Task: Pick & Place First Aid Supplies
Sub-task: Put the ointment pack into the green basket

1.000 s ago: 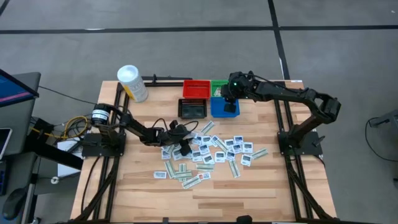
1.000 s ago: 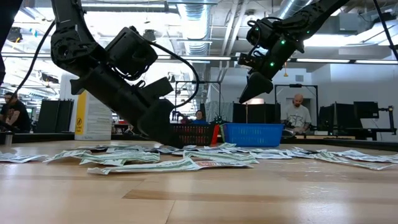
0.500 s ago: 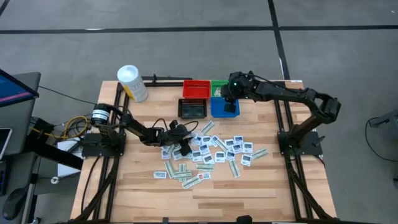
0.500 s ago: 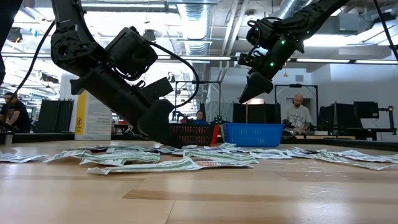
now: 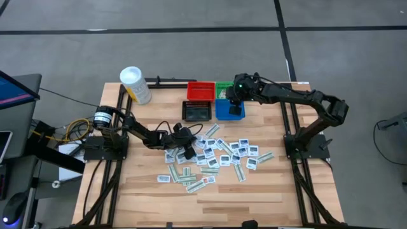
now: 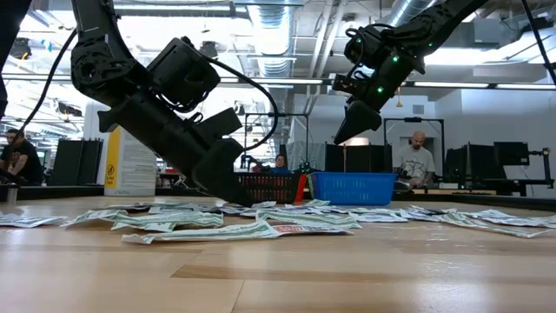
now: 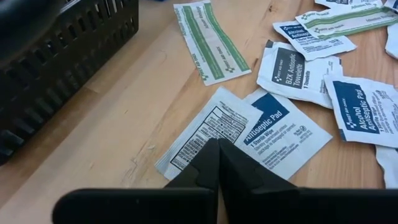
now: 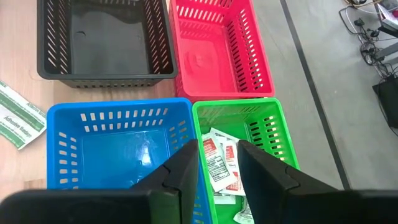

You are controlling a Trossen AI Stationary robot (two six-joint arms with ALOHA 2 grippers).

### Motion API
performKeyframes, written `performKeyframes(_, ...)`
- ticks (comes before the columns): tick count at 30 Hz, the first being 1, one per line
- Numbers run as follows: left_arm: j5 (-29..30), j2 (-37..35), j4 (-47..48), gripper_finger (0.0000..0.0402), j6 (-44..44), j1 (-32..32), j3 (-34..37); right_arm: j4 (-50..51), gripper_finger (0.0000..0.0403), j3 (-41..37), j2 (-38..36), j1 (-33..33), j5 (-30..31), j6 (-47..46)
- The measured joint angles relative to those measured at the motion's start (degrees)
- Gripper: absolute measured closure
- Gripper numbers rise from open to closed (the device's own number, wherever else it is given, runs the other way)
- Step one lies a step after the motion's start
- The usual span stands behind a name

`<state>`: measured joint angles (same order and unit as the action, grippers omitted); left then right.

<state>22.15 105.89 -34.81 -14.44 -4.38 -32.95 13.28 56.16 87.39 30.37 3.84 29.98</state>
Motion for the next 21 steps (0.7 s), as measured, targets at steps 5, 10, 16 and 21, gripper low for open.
performKeyframes(5,0.0,-0.2,0.2,0.0397,0.0,0.0,0.0,0.0,0.0295,0.0,0.0,0.0,0.0,0.0)
performKeyframes(10,1.7,-1.2,-0.1,0.0398,0.1,0.0,0.1,0.3,0.0295,0.0,0.0,0.0,0.0,0.0)
performKeyframes(16,2.1,-2.0,-0.4,0.0398,0.2,0.0,0.1,0.7,0.0295,0.0,0.0,0.0,-0.1,0.0)
performKeyframes(21,2.2,-2.1,-0.5,0.0395,0.2,0.0,0.0,1.0,0.0295,0.0,0.0,0.0,-1.3,0.0)
